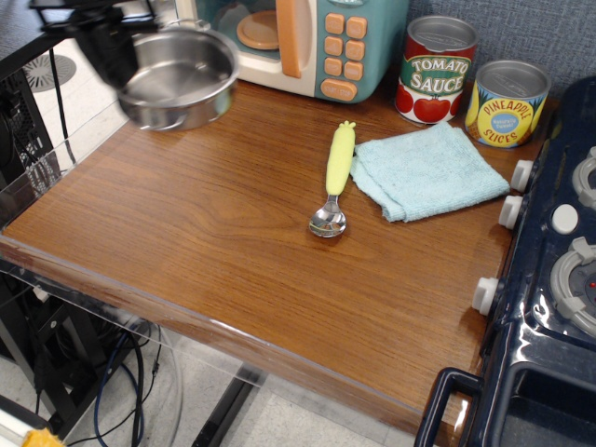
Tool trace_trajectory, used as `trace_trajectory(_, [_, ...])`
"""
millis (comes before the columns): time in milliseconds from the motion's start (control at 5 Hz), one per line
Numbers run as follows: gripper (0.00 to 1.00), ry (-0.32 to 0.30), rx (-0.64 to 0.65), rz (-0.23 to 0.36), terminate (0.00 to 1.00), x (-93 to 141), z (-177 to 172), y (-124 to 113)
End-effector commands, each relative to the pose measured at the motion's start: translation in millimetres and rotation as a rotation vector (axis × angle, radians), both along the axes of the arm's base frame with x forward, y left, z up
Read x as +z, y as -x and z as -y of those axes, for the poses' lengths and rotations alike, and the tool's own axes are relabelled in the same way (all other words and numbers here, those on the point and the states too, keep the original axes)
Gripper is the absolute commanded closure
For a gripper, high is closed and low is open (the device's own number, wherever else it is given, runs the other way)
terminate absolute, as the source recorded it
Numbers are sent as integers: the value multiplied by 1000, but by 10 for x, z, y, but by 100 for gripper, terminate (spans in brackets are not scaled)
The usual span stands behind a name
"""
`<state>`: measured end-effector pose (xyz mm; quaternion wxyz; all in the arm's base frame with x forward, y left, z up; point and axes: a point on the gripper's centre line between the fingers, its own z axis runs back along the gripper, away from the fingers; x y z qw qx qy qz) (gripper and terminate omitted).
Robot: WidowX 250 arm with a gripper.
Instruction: Move the silver pot from the blue rag to the opposite corner of the table.
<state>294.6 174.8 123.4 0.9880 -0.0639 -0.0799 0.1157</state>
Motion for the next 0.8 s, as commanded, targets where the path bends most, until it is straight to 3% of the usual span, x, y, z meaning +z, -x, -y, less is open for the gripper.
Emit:
trace_trajectory(0, [100, -90, 36, 9, 0, -38, -361, 281])
trace_trajectory(600, [100, -123, 123, -87, 0, -653, -471, 409])
